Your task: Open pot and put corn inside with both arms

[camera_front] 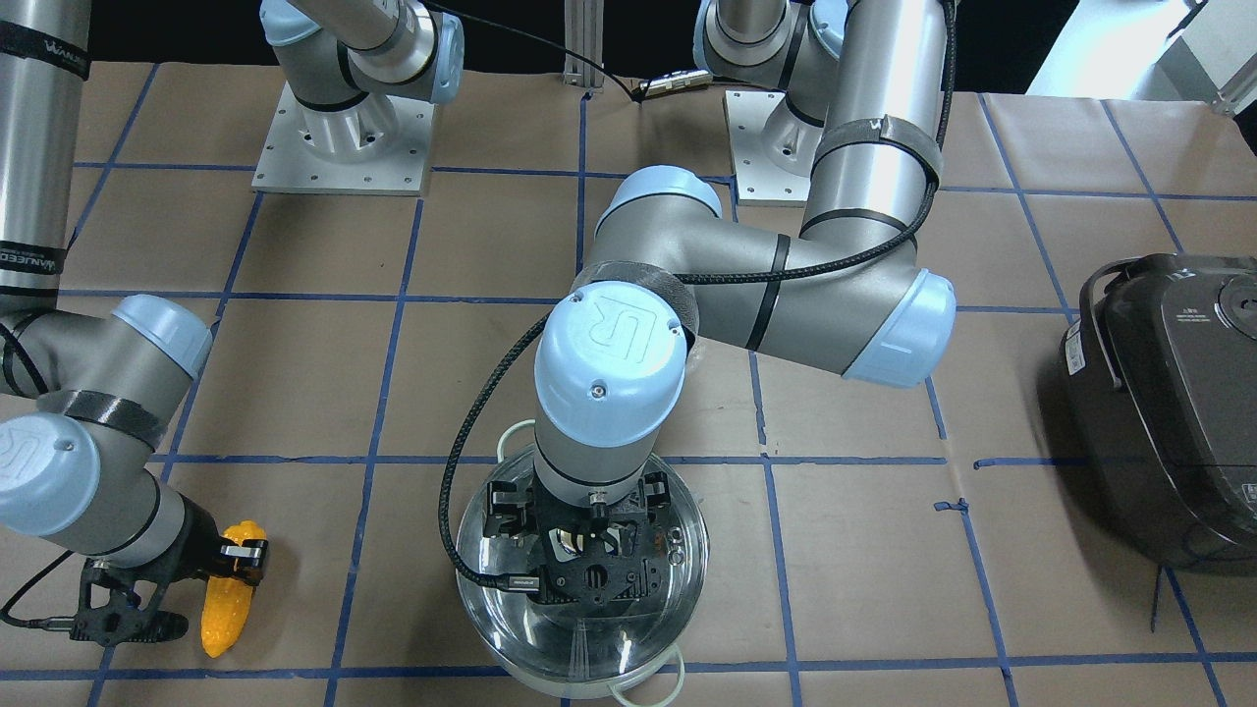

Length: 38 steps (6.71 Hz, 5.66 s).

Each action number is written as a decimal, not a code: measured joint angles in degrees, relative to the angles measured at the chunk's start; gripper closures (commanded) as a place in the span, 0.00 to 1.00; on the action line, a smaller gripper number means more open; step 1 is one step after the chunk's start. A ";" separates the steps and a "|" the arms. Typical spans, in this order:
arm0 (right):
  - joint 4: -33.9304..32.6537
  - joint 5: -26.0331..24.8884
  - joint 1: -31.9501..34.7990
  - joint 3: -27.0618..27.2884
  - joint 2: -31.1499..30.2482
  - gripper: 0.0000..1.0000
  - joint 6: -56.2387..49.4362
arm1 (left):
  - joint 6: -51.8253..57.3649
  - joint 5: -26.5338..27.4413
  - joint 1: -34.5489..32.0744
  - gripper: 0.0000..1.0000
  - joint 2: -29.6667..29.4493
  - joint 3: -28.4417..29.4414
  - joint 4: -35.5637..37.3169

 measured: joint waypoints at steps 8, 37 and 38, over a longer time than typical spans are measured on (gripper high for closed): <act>21.67 0.45 6.99 -4.34 -18.50 0.92 4.25 | 1.23 1.24 1.20 0.98 6.27 -0.32 -4.41; 33.54 -2.69 15.58 -0.79 -33.08 0.00 17.51 | 26.59 2.89 18.81 0.00 29.45 -20.97 -11.81; 33.54 -2.70 15.64 -0.76 -33.09 0.00 17.51 | 26.64 2.87 18.88 0.00 29.40 -21.00 -11.78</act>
